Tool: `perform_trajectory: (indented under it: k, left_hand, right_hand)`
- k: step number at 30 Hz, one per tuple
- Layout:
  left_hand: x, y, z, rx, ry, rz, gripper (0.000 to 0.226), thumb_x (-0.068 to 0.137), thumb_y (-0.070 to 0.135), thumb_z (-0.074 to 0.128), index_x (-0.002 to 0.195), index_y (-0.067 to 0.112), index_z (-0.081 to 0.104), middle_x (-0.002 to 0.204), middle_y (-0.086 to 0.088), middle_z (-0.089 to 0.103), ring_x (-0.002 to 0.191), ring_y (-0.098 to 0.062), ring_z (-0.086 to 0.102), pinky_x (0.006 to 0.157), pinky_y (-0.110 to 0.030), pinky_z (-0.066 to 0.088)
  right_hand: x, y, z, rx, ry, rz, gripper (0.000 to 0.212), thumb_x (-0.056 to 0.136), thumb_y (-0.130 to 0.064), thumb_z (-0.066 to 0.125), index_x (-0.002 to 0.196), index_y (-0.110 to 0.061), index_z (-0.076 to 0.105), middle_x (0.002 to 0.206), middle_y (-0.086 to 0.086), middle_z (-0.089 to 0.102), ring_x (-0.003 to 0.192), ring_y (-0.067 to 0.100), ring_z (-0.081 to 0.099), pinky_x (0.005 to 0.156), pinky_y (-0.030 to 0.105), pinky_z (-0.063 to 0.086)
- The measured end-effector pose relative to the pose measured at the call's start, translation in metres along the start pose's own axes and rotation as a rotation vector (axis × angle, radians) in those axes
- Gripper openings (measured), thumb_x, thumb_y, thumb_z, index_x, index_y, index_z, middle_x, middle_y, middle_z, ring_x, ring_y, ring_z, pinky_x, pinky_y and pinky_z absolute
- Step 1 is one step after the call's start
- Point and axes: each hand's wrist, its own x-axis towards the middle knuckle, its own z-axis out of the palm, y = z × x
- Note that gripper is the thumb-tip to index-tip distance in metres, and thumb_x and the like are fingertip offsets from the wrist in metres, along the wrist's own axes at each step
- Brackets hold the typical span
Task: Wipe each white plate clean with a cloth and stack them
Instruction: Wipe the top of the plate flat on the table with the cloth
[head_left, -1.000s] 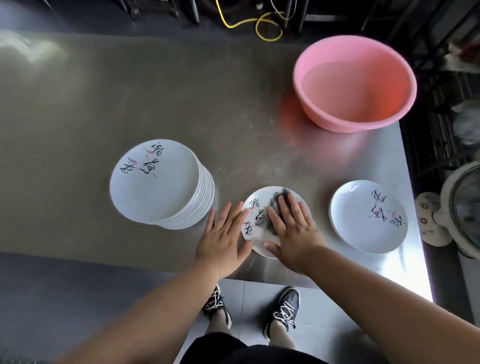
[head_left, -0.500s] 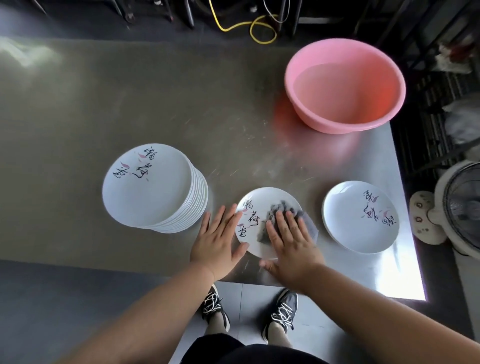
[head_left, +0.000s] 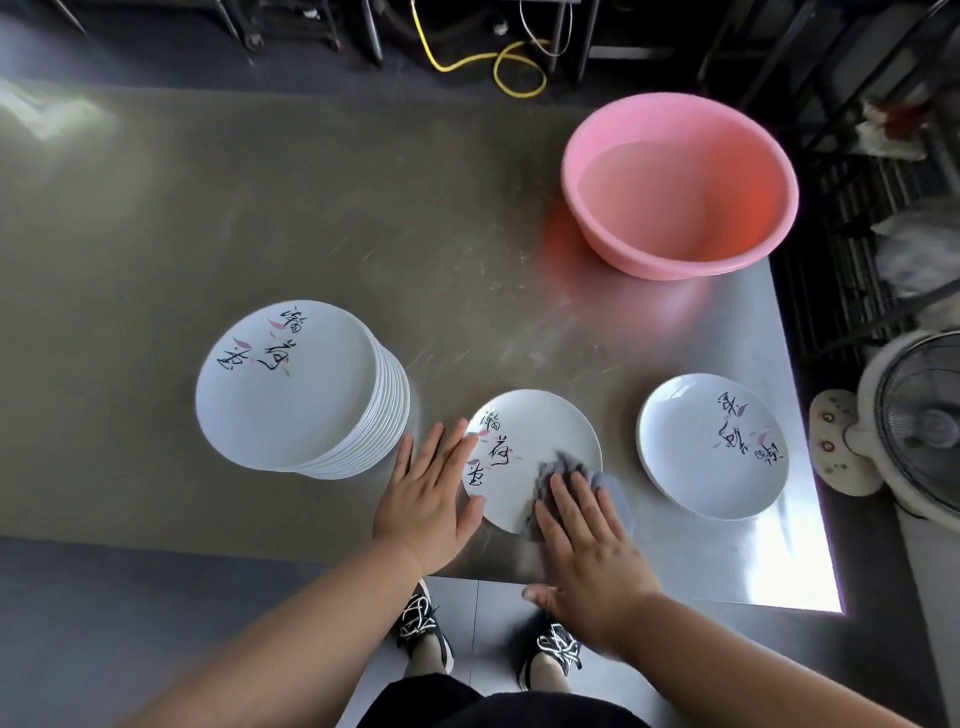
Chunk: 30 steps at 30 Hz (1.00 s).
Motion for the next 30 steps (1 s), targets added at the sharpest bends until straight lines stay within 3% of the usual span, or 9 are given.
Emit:
perform_trajectory:
  k: [3, 6, 8, 10, 13, 18, 23, 25, 30]
  left_hand:
    - [0.001, 0.001, -0.003, -0.011, 0.000, 0.007, 0.080, 0.096, 0.048, 0.040, 0.168, 0.024, 0.016, 0.177, 0.007, 0.007, 0.163, -0.023, 0.006, 0.129, -0.057, 0.010]
    - [0.001, 0.001, -0.005, -0.013, -0.001, 0.019, 0.080, 0.094, 0.044, 0.042, 0.167, 0.021, 0.020, 0.177, 0.005, 0.009, 0.163, -0.025, 0.007, 0.129, -0.058, 0.012]
    - [0.000, 0.001, -0.005, -0.017, 0.005, 0.025, 0.079, 0.095, 0.043, 0.042, 0.167, 0.021, 0.019, 0.177, 0.003, 0.008, 0.163, -0.025, 0.007, 0.129, -0.059, 0.012]
    - [0.000, 0.001, -0.006, -0.021, 0.013, 0.028, 0.079, 0.095, 0.043, 0.042, 0.167, 0.021, 0.020, 0.177, 0.003, 0.007, 0.163, -0.025, 0.006, 0.129, -0.059, 0.013]
    - [0.000, 0.002, -0.009, -0.008, -0.002, 0.018, 0.079, 0.095, 0.044, 0.040, 0.167, 0.020, 0.020, 0.177, 0.002, 0.007, 0.163, -0.025, 0.006, 0.129, -0.059, 0.012]
    - [-0.002, 0.004, -0.010, 0.009, -0.017, 0.013, 0.080, 0.094, 0.044, 0.039, 0.168, 0.021, 0.017, 0.177, 0.003, 0.007, 0.163, -0.026, 0.005, 0.128, -0.059, 0.012]
    - [0.000, 0.005, -0.012, 0.018, -0.025, 0.012, 0.080, 0.096, 0.046, 0.038, 0.168, 0.020, 0.016, 0.177, 0.002, 0.005, 0.163, -0.025, 0.004, 0.129, -0.059, 0.012]
    - [-0.001, 0.005, -0.011, 0.025, -0.029, 0.001, 0.080, 0.097, 0.049, 0.037, 0.168, 0.020, 0.015, 0.177, 0.002, 0.002, 0.163, -0.024, 0.002, 0.129, -0.058, 0.009]
    - [-0.001, 0.003, -0.009, 0.028, -0.035, -0.006, 0.082, 0.097, 0.055, 0.038, 0.169, 0.024, 0.013, 0.177, 0.006, 0.001, 0.163, -0.023, 0.002, 0.129, -0.057, 0.009]
  right_hand:
    - [0.014, 0.028, -0.009, -0.061, 0.060, -0.017, 0.093, 0.092, -0.076, 0.031, 0.145, -0.006, 0.061, 0.168, 0.019, 0.030, 0.157, 0.042, 0.017, 0.123, 0.054, 0.017]
    - [0.053, 0.055, -0.033, -0.085, 0.047, 0.020, 0.107, 0.088, -0.082, 0.004, 0.167, -0.010, 0.007, 0.173, 0.003, -0.022, 0.155, 0.031, -0.033, 0.129, 0.047, -0.014]
    - [0.082, 0.060, -0.042, -0.147, 0.078, -0.097, 0.104, 0.088, -0.085, 0.002, 0.162, -0.017, -0.024, 0.172, -0.004, -0.026, 0.149, 0.025, -0.044, 0.126, 0.045, -0.021]
    - [0.099, 0.058, -0.054, -0.203, 0.054, -0.205, 0.101, 0.089, -0.086, 0.005, 0.156, -0.022, -0.036, 0.168, -0.008, -0.028, 0.149, 0.023, -0.045, 0.124, 0.043, -0.024]
    - [0.101, 0.065, -0.057, -0.200, 0.074, -0.235, 0.097, 0.088, -0.086, 0.002, 0.159, -0.028, -0.032, 0.162, -0.014, -0.033, 0.147, 0.020, -0.048, 0.123, 0.041, -0.027]
    - [0.058, 0.067, -0.025, -0.058, 0.054, -0.019, 0.100, 0.087, -0.084, -0.001, 0.166, -0.023, -0.009, 0.170, -0.013, -0.025, 0.153, 0.028, -0.038, 0.127, 0.043, -0.013]
    - [0.090, 0.059, -0.044, -0.054, 0.092, -0.094, 0.092, 0.088, -0.084, -0.002, 0.157, -0.030, -0.029, 0.165, -0.018, -0.035, 0.149, 0.024, -0.045, 0.131, 0.048, -0.006]
    - [0.094, 0.058, -0.049, -0.013, 0.094, -0.088, 0.092, 0.089, -0.083, -0.002, 0.162, -0.031, -0.022, 0.164, -0.021, -0.034, 0.149, 0.021, -0.045, 0.131, 0.046, -0.008]
    - [0.028, 0.030, -0.011, 0.220, 0.069, 0.192, 0.099, 0.089, -0.080, 0.002, 0.169, -0.021, 0.006, 0.171, -0.013, -0.019, 0.161, 0.033, -0.011, 0.132, 0.047, 0.006]
